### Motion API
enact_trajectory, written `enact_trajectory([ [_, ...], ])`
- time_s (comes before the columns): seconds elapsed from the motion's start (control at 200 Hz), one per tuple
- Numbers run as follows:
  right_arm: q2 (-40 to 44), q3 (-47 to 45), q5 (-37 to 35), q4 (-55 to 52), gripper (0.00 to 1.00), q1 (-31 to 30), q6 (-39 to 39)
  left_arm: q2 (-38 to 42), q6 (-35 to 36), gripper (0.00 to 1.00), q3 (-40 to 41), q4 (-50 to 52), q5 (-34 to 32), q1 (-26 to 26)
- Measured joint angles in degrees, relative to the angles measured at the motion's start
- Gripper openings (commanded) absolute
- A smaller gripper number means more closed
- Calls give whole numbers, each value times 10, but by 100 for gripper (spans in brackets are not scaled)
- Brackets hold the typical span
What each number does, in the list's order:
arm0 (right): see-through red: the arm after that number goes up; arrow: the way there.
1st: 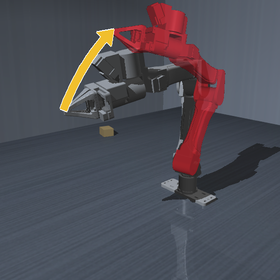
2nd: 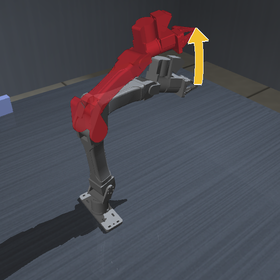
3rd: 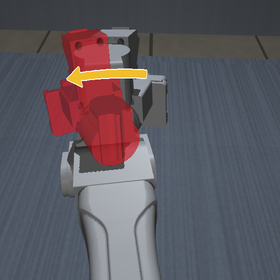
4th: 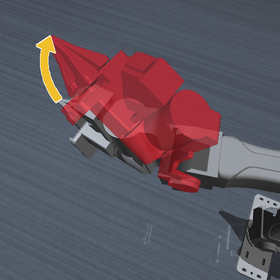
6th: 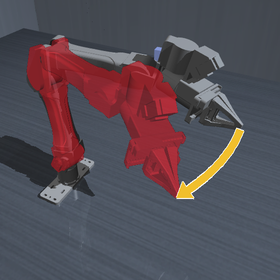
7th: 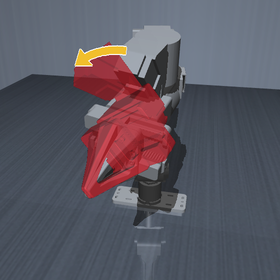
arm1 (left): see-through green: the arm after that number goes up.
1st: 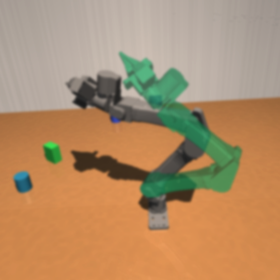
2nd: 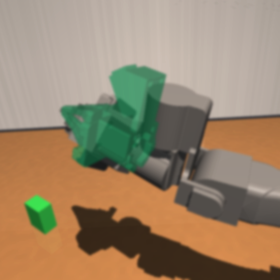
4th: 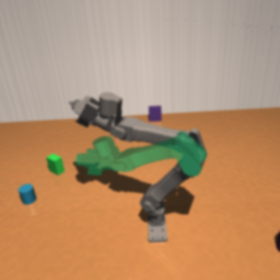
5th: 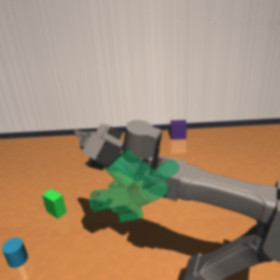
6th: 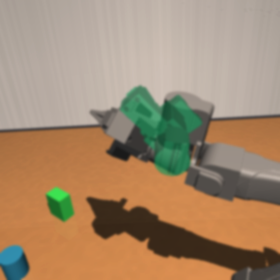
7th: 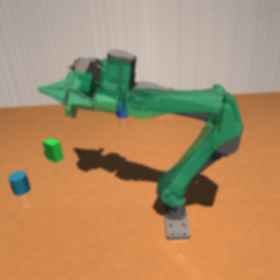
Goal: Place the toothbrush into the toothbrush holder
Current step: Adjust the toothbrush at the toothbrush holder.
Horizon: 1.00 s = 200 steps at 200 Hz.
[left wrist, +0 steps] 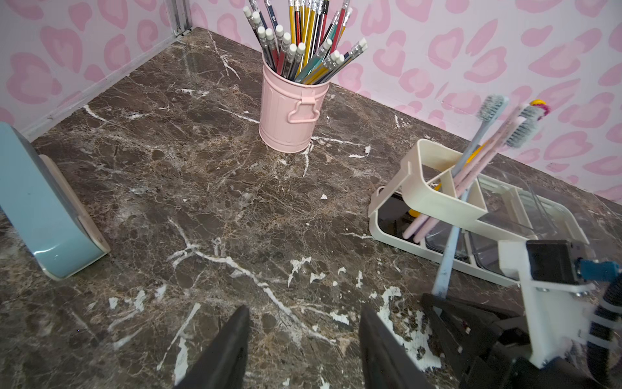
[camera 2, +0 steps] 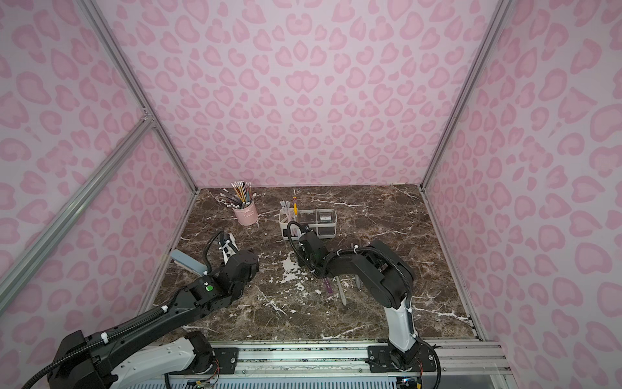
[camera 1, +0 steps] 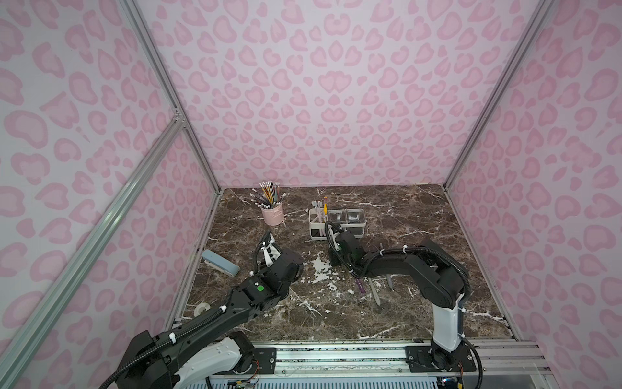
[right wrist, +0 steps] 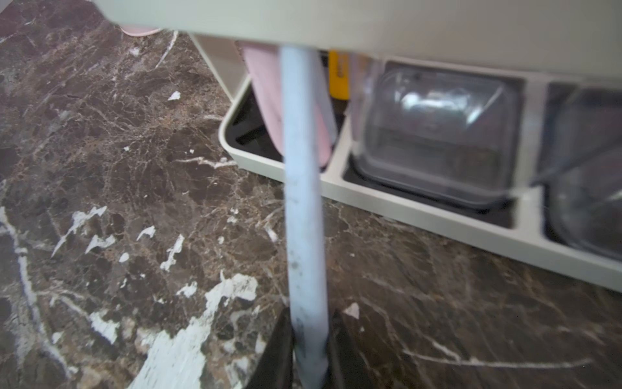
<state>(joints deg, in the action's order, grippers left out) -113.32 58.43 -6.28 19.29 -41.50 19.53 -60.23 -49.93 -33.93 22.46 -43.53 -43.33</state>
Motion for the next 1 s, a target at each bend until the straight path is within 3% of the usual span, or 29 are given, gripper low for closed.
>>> enact_trajectory([
  [0.465,-16,19,-2,26,3,2,1,-4,0,55,0,0,0,0],
  [1.0,-16,31,-16,52,2,7,-14,-12,0,55,3,0,1,0],
])
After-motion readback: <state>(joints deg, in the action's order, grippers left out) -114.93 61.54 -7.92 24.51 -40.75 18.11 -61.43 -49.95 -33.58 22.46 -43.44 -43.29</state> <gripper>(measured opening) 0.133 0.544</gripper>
